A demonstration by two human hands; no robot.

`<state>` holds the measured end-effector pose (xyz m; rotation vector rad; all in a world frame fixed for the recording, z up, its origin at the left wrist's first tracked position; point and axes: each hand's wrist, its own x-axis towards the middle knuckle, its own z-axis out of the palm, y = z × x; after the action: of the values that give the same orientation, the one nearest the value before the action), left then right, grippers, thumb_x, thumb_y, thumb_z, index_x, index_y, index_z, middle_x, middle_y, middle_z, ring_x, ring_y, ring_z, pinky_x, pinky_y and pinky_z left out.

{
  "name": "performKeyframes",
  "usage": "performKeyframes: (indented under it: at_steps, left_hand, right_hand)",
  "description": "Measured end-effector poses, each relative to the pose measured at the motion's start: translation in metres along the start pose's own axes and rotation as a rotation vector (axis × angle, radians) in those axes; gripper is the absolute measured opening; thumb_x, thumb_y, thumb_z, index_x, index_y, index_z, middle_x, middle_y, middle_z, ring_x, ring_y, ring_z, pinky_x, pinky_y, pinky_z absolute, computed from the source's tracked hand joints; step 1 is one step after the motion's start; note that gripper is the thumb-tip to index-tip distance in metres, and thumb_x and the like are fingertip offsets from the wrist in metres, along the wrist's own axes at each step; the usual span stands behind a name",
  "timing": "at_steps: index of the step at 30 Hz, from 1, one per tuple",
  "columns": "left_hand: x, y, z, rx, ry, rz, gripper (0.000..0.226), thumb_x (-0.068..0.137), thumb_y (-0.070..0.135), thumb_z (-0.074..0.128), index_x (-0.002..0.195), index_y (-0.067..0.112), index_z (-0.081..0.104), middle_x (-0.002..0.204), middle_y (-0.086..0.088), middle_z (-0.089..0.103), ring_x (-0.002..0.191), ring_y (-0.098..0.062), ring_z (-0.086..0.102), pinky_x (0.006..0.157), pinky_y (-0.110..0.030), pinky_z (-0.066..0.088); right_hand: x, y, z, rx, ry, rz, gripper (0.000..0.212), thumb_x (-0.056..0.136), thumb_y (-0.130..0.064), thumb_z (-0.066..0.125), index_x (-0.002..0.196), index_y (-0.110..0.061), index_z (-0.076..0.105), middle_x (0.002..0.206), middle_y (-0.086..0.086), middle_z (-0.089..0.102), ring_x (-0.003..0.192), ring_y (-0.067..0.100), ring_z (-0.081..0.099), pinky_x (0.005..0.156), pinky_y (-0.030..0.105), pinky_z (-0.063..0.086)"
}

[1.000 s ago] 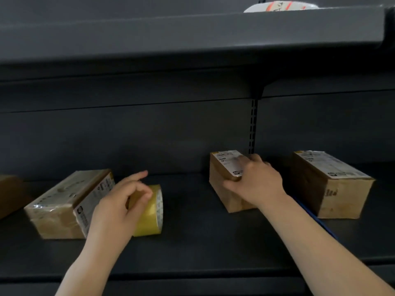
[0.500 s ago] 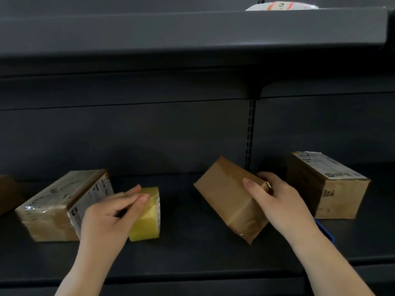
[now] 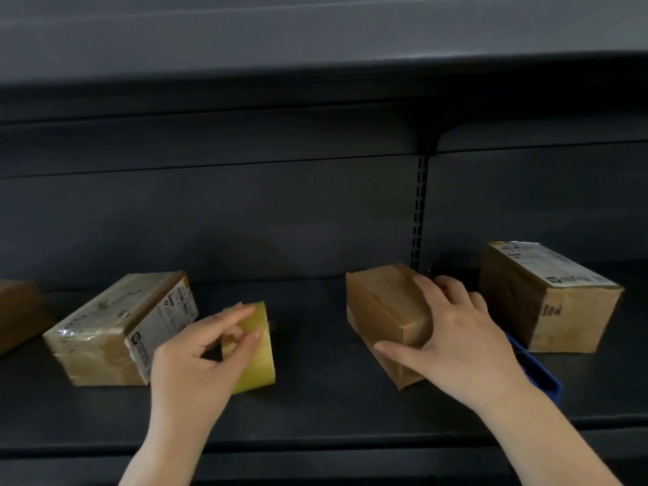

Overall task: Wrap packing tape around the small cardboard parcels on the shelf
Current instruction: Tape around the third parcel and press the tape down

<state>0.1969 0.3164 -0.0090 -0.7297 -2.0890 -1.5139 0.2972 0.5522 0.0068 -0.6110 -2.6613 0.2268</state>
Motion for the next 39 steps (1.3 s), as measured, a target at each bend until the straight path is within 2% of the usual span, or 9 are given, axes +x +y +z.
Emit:
performKeyframes:
  at_steps: [3, 8, 11, 16, 23, 28, 32, 35, 39]
  left_hand:
    - [0.004, -0.002, 0.000, -0.010, -0.019, -0.016, 0.055, 0.072, 0.008, 0.074, 0.089, 0.059, 0.063, 0.087, 0.025, 0.065, 0.087, 0.009, 0.059, 0.078, -0.008, 0.049]
    - [0.010, -0.006, 0.000, -0.038, -0.010, -0.023, 0.063, 0.072, 0.008, 0.075, 0.083, 0.068, 0.059, 0.085, 0.019, 0.065, 0.081, 0.008, 0.058, 0.073, -0.001, 0.045]
    - [0.013, -0.008, 0.002, -0.055, -0.016, -0.022, 0.064, 0.072, 0.007, 0.075, 0.082, 0.068, 0.058, 0.088, 0.020, 0.063, 0.083, 0.011, 0.057, 0.071, -0.005, 0.047]
    - [0.015, -0.012, 0.005, 0.002, -0.025, 0.020, 0.063, 0.071, 0.006, 0.076, 0.085, 0.065, 0.058, 0.096, 0.025, 0.057, 0.088, 0.010, 0.055, 0.070, -0.005, 0.046]
    - [0.020, -0.015, 0.006, -0.026, -0.078, 0.019, 0.049, 0.071, 0.007, 0.076, 0.085, 0.053, 0.064, 0.094, 0.027, 0.062, 0.089, 0.013, 0.055, 0.071, 0.001, 0.041]
    - [0.021, -0.017, 0.005, -0.024, -0.088, 0.043, 0.053, 0.070, 0.006, 0.077, 0.089, 0.053, 0.061, 0.095, 0.027, 0.062, 0.089, 0.012, 0.055, 0.069, 0.000, 0.041]
    - [0.021, -0.018, 0.004, -0.022, -0.083, 0.047, 0.050, 0.069, 0.007, 0.078, 0.090, 0.050, 0.061, 0.094, 0.024, 0.063, 0.088, 0.011, 0.056, 0.071, 0.002, 0.039]
    - [0.021, -0.020, 0.002, -0.015, -0.103, 0.054, 0.052, 0.068, 0.007, 0.078, 0.090, 0.052, 0.062, 0.095, 0.023, 0.063, 0.090, 0.009, 0.056, 0.073, 0.002, 0.040]
    - [0.020, -0.021, 0.000, -0.002, -0.121, 0.072, 0.058, 0.067, 0.006, 0.078, 0.094, 0.055, 0.060, 0.099, 0.025, 0.060, 0.094, 0.011, 0.055, 0.076, 0.000, 0.041]
  right_hand:
    - [0.007, 0.007, 0.007, 0.182, 0.053, 0.100, 0.086, 0.068, -0.072, 0.057, 0.141, -0.036, 0.029, 0.144, -0.006, 0.029, 0.129, 0.023, 0.033, 0.095, 0.036, 0.041]
    - [0.014, 0.019, -0.006, 1.401, 0.029, 0.509, 0.042, 0.079, -0.053, 0.059, 0.112, -0.029, 0.054, 0.108, -0.001, 0.062, 0.096, 0.016, 0.056, 0.084, 0.040, 0.046]
    - [0.012, 0.025, -0.005, 1.831, -0.067, 0.637, 0.049, 0.079, -0.055, 0.056, 0.122, -0.030, 0.052, 0.113, 0.006, 0.063, 0.107, 0.029, 0.057, 0.089, 0.056, 0.046]
    - [0.005, 0.020, -0.004, 2.193, -0.245, 0.671, 0.047, 0.075, -0.059, 0.054, 0.106, -0.026, 0.066, 0.107, 0.016, 0.070, 0.104, 0.042, 0.060, 0.080, 0.055, 0.049]
    - [0.004, 0.012, 0.001, 1.882, -0.385, 0.669, 0.051, 0.078, -0.062, 0.051, 0.118, -0.032, 0.057, 0.121, 0.012, 0.061, 0.109, 0.040, 0.056, 0.077, 0.062, 0.050]
    - [0.010, 0.000, -0.008, 1.179, -0.257, 0.571, 0.054, 0.081, -0.063, 0.049, 0.126, -0.032, 0.048, 0.110, -0.001, 0.057, 0.100, 0.023, 0.054, 0.085, 0.052, 0.052]
    - [0.016, -0.003, -0.016, 0.376, -0.125, 0.322, 0.067, 0.084, -0.071, 0.027, 0.126, -0.024, 0.050, 0.123, 0.005, 0.058, 0.110, 0.024, 0.055, 0.093, 0.042, 0.046]
    - [0.020, -0.009, -0.034, 0.204, -0.129, 0.097, 0.088, 0.071, -0.082, 0.029, 0.145, -0.035, 0.020, 0.149, -0.001, 0.034, 0.133, 0.023, 0.036, 0.104, 0.041, 0.038]
    - [0.023, -0.021, -0.043, -0.028, -0.389, -0.137, 0.108, 0.057, -0.089, 0.040, 0.146, -0.043, 0.001, 0.157, -0.008, 0.011, 0.140, 0.022, 0.023, 0.110, 0.040, 0.032]
